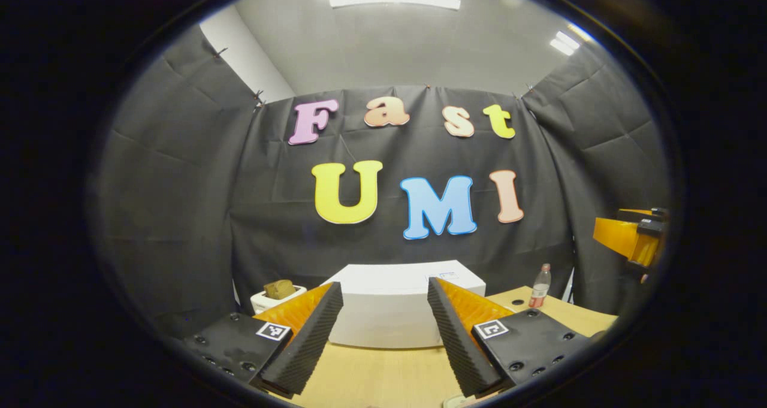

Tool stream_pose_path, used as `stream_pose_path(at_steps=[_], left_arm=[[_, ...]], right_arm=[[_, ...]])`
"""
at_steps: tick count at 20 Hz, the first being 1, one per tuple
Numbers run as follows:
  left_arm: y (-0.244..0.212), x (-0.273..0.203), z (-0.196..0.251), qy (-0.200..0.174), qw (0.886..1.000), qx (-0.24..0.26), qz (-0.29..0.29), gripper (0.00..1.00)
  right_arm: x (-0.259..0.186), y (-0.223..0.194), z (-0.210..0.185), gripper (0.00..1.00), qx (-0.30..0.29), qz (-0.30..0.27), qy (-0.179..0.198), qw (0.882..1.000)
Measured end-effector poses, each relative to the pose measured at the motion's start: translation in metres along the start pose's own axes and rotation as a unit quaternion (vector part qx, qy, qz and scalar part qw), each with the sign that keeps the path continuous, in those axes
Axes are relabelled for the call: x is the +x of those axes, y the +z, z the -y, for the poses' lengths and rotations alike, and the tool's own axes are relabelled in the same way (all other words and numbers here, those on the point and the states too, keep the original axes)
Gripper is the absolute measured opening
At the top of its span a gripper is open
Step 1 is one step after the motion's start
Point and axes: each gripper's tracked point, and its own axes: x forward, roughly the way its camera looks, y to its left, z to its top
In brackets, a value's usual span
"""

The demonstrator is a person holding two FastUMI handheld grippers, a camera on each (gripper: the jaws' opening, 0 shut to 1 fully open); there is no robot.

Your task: Open the microwave oven with the left hand, put the food in, and close the microwave oven.

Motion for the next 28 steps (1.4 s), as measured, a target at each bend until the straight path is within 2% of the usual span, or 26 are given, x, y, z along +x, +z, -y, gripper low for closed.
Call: stream_pose_path(at_steps=[1,3,6,11,18,23,28], left_arm=[[-0.003,0.002,0.001,-0.001,1.000,0.000,-0.002,0.94],[-0.003,0.003,0.002,-0.002,1.000,-0.002,-0.004,0.97],[-0.004,0.010,0.005,-0.007,1.000,0.001,0.000,0.94],[-0.008,0.038,0.018,-0.022,1.000,-0.007,0.005,0.94],[-0.035,0.094,0.045,-0.050,0.999,-0.011,-0.007,0.94],[-0.074,0.132,0.083,-0.082,0.996,-0.012,-0.031,0.97],[-0.113,0.158,0.121,-0.109,0.992,0.000,-0.056,0.95]], right_arm=[[0.000,0.000,0.000,0.96,0.000,0.000,0.000,1.000],[0.000,0.001,0.000,0.96,-0.001,0.000,0.000,1.000],[0.000,0.002,0.001,0.95,-0.004,0.002,-0.001,1.000],[-0.002,0.004,0.009,0.96,-0.008,0.002,-0.011,1.000],[-0.017,0.007,0.037,0.95,-0.024,0.001,-0.056,0.998],[-0.032,0.007,0.053,0.95,-0.040,-0.005,-0.088,0.995],[-0.043,0.006,0.070,0.95,-0.051,-0.014,-0.118,0.992]])
